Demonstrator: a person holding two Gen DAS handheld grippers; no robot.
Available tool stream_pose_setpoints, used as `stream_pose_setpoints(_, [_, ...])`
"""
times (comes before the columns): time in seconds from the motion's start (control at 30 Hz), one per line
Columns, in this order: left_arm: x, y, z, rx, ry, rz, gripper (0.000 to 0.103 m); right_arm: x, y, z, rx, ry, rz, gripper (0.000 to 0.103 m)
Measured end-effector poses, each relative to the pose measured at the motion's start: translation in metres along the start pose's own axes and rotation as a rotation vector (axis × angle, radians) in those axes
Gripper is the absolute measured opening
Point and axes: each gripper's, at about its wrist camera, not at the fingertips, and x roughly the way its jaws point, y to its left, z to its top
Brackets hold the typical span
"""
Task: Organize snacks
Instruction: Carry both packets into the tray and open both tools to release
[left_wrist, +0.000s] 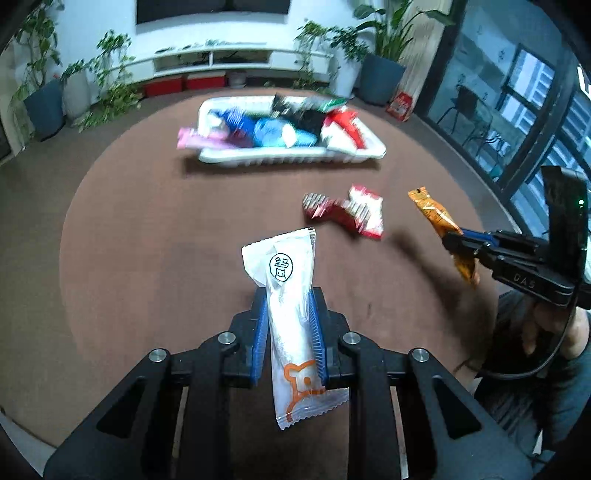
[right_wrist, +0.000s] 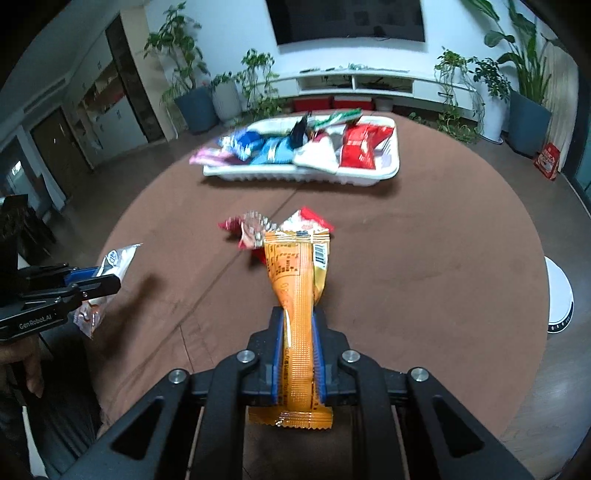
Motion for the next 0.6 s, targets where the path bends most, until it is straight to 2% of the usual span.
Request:
stream_pose_setpoints(0.2, [-0.012, 0.0, 0.063, 0.02, -0.102, -0.052, 0.019, -0.021, -0.01, 0.035, 0.036, -0.079, 0.017, 0.015])
stream_pose_setpoints(0.37, [0.003, 0.015, 0.13, 0.007, -0.159, -0.064, 0.019, -0.032, -0.012, 0.094, -0.008, -0.156, -0.027, 0.015])
stream_pose_setpoints(0.47, [0.023, 0.023, 0.169, -0.002, -0.173, -0.059, 0.019, -0.02, -0.015, 0.135, -0.013, -0.187, -0.035, 0.015])
stream_pose_setpoints(0.6, [0.057, 0.033, 0.209, -0.001, -0.169, -0.041, 0.019, 0.022, -0.017, 0.183, -0.002, -0.188, -0.031, 0.015])
